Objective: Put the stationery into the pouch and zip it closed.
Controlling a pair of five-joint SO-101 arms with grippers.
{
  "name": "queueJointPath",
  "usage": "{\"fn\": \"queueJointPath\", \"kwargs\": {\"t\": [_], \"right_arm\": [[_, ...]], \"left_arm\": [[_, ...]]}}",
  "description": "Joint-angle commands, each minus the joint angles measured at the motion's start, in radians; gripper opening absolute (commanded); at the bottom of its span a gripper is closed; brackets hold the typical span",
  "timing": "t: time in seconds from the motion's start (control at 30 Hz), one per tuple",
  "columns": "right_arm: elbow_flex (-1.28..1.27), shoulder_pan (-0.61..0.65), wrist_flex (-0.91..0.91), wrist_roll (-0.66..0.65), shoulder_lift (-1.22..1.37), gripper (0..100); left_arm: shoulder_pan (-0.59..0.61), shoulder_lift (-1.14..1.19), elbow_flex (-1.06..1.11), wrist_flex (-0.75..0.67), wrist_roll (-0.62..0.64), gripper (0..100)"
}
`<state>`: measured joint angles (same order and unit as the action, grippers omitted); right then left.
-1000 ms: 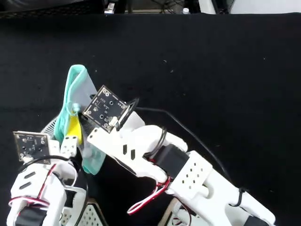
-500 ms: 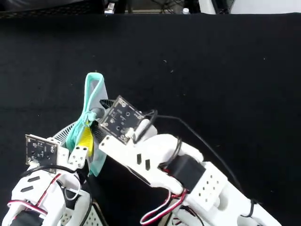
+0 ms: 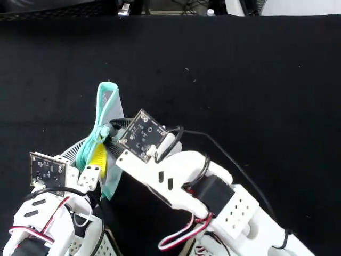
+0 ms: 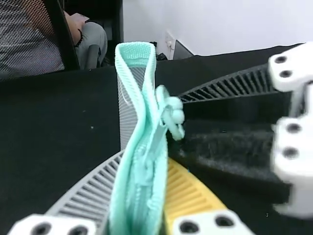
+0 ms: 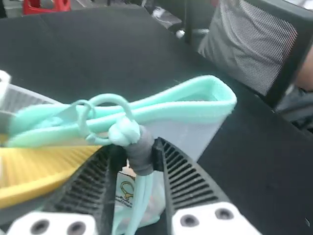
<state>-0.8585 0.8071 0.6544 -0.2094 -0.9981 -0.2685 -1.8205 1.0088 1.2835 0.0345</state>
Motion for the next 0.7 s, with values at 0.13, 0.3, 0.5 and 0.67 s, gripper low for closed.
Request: {"fn": "queueJointPath", "kwargs": {"t": [0.13, 0.3, 0.5, 0.67], "right_arm": [[0.074, -0.106, 0.061, -0.014, -0.005, 1.2], [0.216, -0.114, 0.167, -0.074, 0.001, 1.1], [0.245, -0.196, 0.173, -0.118, 0.002, 1.1], [0.242, -0.253, 0.173, -0.157, 0.002, 1.1]], "left_arm": [[-0.019, -0.002, 0.013, 0.005, -0.103, 3], [-0.018, -0.002, 0.015, 0.006, -0.175, 3], [-0.018, -0.002, 0.015, 0.005, -0.129, 3], [-0.018, -0.002, 0.015, 0.005, -0.129, 3]]}}
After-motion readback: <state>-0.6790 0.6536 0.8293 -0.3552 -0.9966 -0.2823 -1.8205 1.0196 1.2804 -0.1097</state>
